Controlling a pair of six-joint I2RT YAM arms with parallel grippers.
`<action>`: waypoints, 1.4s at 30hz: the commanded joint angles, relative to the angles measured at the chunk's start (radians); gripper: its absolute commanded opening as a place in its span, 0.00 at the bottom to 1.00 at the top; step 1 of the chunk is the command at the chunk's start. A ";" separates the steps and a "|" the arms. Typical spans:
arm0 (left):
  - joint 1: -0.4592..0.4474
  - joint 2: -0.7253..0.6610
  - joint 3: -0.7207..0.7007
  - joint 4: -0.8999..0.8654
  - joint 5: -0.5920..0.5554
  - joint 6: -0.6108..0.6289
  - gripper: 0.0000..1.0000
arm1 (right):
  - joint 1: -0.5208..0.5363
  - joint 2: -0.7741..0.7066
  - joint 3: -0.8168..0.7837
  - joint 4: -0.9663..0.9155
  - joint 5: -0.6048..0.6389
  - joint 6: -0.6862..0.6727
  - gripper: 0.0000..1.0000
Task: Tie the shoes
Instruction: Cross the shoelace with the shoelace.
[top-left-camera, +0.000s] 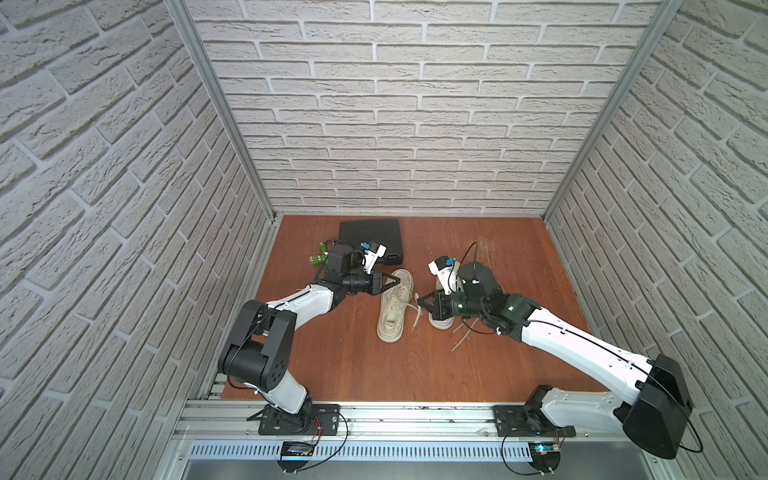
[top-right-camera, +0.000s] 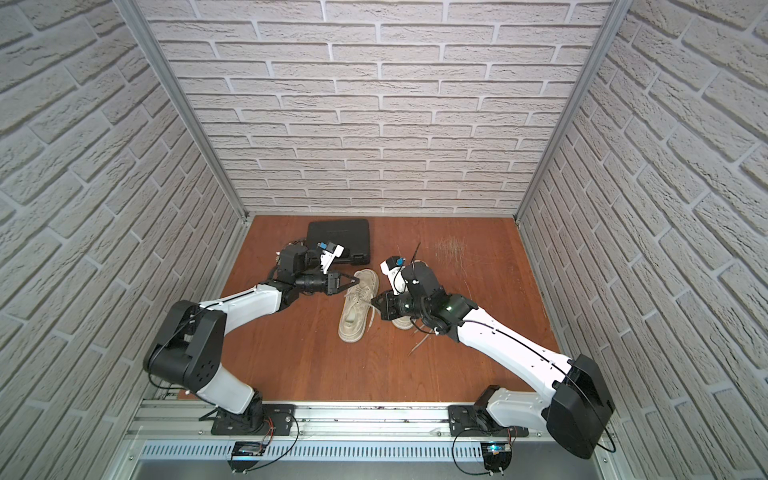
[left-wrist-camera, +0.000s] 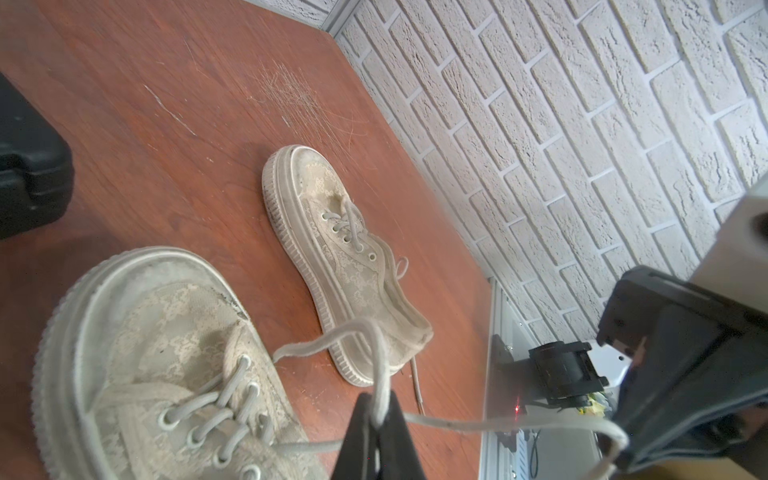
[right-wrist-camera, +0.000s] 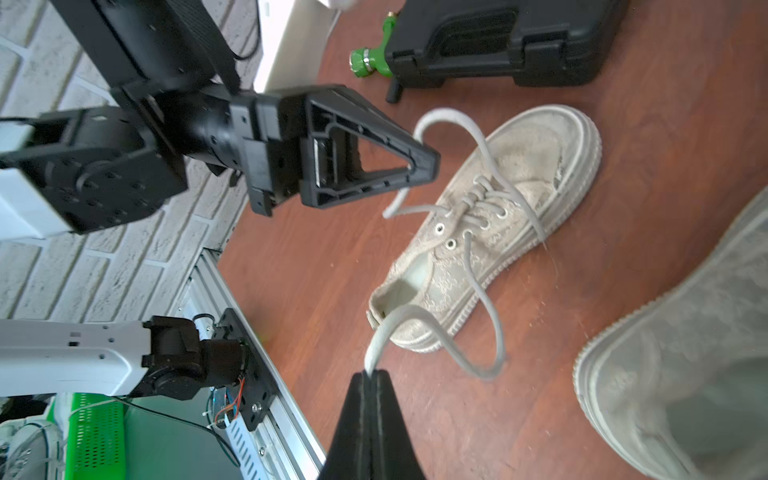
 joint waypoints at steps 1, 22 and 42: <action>-0.005 0.025 -0.011 0.113 0.037 -0.033 0.09 | -0.040 0.040 0.041 0.175 -0.133 0.050 0.02; -0.012 0.048 -0.024 0.171 0.067 -0.039 0.23 | -0.165 0.308 0.187 0.408 -0.271 0.188 0.03; -0.021 0.043 -0.020 0.186 0.068 -0.051 0.27 | -0.173 0.440 0.238 0.514 -0.314 0.250 0.03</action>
